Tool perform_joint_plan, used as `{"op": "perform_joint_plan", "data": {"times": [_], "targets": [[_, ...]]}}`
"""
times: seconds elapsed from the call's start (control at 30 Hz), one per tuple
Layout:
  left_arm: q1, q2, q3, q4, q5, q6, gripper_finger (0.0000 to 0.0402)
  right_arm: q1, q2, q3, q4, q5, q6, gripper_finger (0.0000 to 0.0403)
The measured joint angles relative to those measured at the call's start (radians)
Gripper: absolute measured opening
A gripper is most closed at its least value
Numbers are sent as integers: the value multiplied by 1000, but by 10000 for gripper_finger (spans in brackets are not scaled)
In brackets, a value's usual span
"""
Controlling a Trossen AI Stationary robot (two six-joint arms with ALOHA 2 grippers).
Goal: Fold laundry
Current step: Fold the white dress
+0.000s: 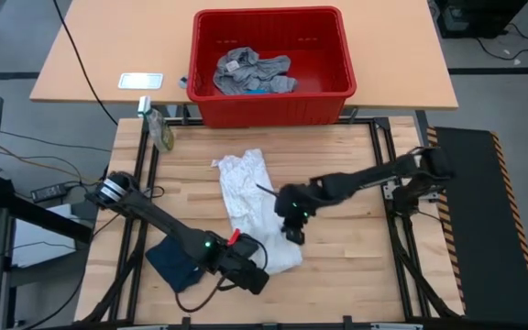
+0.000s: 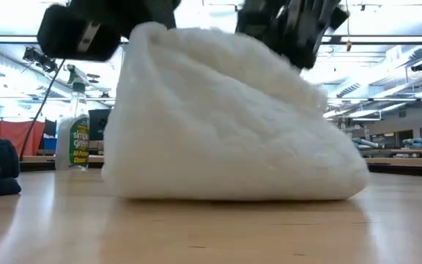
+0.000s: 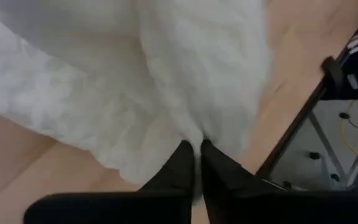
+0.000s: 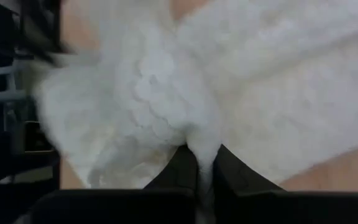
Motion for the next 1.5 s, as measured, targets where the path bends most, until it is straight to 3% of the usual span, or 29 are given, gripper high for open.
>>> {"op": "perform_joint_plan", "data": {"times": [0.17,0.37,0.7,0.97,1.1,1.27,1.5], "targets": [[19,-71,-2,-82,7,20,74,-101,111,-1,62,-157,-49,20],[36,-146,-2,-143,4,73,115,-174,168,9,129,-294,10,24],[40,-191,-1,-117,-31,283,121,-278,165,29,154,-222,88,73],[70,-166,-1,-78,-31,455,121,-348,156,28,207,-260,202,188],[102,-127,-2,-22,-20,492,121,-363,106,28,305,-241,169,234],[135,-80,-1,57,10,506,121,-356,32,29,273,-166,84,243],[172,12,-2,24,70,525,121,-270,-23,28,153,-148,62,223]]}}
